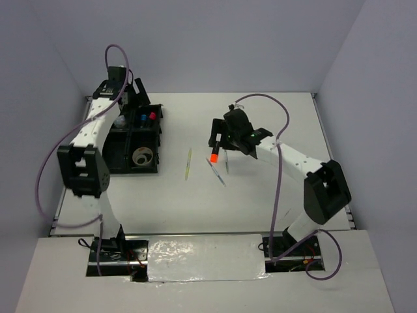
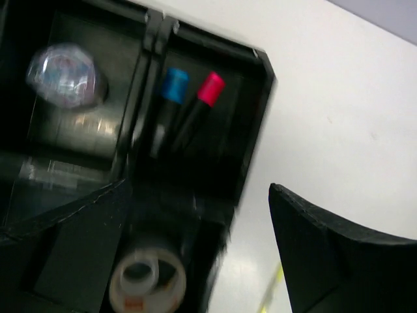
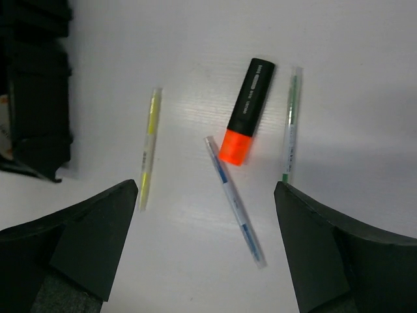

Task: Sort the stationery into containers
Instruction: Place the pen in the storage box, then pick up the pen from the center of the board.

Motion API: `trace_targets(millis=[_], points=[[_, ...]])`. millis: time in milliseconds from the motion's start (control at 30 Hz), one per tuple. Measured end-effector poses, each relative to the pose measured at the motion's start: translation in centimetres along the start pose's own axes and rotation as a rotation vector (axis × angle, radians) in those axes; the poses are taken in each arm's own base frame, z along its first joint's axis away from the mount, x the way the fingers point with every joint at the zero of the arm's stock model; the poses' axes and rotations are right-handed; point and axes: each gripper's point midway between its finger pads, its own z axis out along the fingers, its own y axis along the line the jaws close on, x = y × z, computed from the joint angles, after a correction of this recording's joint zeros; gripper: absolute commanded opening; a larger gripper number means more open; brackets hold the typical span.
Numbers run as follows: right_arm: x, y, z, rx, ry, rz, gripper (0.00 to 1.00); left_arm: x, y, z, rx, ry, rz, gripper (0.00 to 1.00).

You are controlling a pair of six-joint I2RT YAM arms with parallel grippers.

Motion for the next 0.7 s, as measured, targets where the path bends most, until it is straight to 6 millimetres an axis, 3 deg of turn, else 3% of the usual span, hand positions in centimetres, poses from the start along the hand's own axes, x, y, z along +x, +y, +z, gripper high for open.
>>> trace_targets(millis=[200, 267, 300, 367, 467, 700], points=[[0.6, -1.5, 2.8, 0.142, 0.001, 0.045, 0.77, 2.4, -3.5, -16.3, 0.204, -0.166, 0.016, 0.99], [0.4, -1.6, 3.5, 0.168, -0.005, 0.05, 0.67, 3.4, -3.9, -20.7, 0.283, -0.229, 0.028, 0.99], [0.3, -1.7, 3.9, 0.179, -0.008, 0.052, 0.67, 3.9, -3.6, -21.9, 0.3, -0.246, 0.029, 0.99], [-0.2, -1.3, 5.1, 0.196, -0.005, 0.05, 0.58, 4.9, -2.6, -23.6, 0.308, -0.263, 0.034, 0.99], [-0.6, -0.9, 7.3, 0.22, 0.002, 0.042, 0.57, 6.1, -1.4, -24.5, 0.3, -0.265, 0.072, 0.99], [2.5, -2.2, 10.1, 0.31, 0.075, 0.017, 0.57, 11.4, 1.4, -21.9, 0.236, -0.159, 0.156, 0.99]])
